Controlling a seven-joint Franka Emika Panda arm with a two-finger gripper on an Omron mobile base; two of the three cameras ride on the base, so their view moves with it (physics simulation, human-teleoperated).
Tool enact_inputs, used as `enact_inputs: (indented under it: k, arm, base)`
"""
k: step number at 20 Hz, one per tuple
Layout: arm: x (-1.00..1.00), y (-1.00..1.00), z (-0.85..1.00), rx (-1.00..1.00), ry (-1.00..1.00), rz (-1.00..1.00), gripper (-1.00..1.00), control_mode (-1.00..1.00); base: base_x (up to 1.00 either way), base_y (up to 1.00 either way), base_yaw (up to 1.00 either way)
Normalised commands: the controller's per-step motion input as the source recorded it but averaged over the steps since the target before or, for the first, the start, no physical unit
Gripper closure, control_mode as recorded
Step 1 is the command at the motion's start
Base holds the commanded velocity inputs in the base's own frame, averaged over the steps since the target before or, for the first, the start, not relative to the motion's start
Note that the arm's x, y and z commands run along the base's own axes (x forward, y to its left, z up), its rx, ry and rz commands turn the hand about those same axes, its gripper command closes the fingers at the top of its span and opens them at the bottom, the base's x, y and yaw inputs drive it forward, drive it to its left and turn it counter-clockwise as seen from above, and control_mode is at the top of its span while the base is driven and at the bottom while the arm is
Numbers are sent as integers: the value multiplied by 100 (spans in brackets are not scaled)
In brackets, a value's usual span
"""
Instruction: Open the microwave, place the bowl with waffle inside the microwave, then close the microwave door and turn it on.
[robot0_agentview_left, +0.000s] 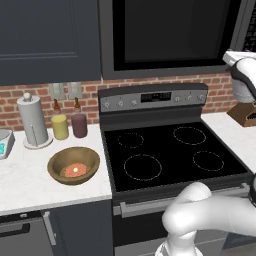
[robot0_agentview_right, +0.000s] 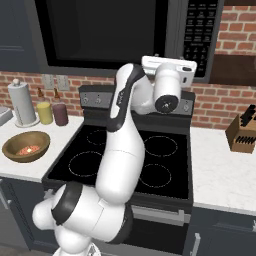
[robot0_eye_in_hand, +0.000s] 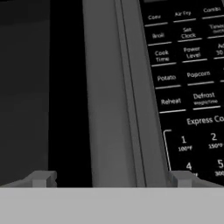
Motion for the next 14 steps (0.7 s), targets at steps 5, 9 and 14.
enact_inputs:
  k: [5, 9, 14]
  arm:
    - [22, 0, 0, 0, 0, 0, -100, -100]
    - [23, 0, 0, 0, 0, 0, -100, -100]
    - [25, 0, 0, 0, 0, 0, -100, -100]
  base:
    - [0, 0, 0]
    - [0, 0, 0]
    - [0, 0, 0]
